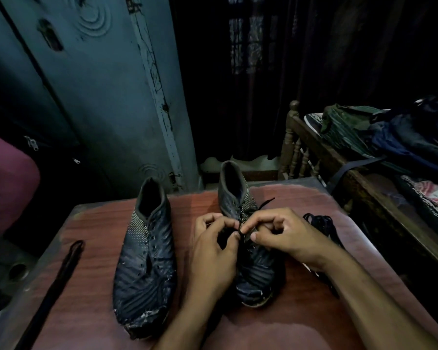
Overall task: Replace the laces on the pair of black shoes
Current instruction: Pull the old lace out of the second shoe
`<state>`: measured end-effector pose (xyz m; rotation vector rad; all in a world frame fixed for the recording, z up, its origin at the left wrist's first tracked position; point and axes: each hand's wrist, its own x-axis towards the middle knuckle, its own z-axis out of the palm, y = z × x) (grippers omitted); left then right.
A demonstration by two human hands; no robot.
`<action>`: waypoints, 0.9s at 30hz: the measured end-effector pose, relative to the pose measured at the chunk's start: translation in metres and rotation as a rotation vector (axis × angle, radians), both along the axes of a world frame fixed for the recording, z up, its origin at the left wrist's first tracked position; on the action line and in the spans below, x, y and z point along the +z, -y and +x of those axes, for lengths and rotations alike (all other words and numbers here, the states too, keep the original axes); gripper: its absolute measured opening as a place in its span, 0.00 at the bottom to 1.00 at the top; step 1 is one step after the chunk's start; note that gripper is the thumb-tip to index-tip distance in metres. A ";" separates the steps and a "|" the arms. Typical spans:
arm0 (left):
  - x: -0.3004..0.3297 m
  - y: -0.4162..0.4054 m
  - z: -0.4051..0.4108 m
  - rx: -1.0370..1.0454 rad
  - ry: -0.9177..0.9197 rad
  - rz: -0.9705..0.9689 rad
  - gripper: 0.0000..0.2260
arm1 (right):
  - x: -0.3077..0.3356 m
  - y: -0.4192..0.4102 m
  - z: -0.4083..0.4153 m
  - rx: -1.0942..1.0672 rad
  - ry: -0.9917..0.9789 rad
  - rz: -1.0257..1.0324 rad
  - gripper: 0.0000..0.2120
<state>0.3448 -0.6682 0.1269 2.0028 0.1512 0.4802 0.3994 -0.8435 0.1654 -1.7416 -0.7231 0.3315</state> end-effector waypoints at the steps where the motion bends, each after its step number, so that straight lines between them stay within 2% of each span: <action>1: 0.003 0.000 0.001 -0.035 -0.025 -0.120 0.08 | 0.000 0.001 0.000 -0.001 -0.002 0.001 0.06; 3: 0.007 -0.001 0.003 -0.078 -0.053 -0.354 0.10 | -0.001 0.001 0.001 -0.013 0.026 -0.041 0.05; 5: 0.011 -0.001 0.002 -0.083 -0.069 -0.459 0.10 | -0.002 -0.002 0.001 -0.029 0.078 -0.108 0.04; 9: 0.014 0.001 -0.001 -0.036 -0.057 -0.389 0.10 | 0.000 -0.005 0.000 -0.075 0.062 -0.123 0.05; 13: 0.014 0.000 0.000 -0.031 -0.044 -0.380 0.07 | -0.001 -0.009 -0.002 -0.149 0.009 -0.106 0.14; 16: 0.016 -0.001 -0.002 -0.071 -0.039 -0.375 0.07 | -0.001 -0.011 -0.001 -0.197 -0.019 -0.080 0.12; 23: 0.019 0.000 -0.006 -0.201 -0.074 -0.151 0.05 | -0.007 -0.019 -0.005 -0.282 -0.092 0.056 0.12; 27: 0.022 0.002 -0.007 -0.187 -0.079 -0.182 0.05 | -0.002 -0.015 -0.004 -0.206 -0.107 0.071 0.10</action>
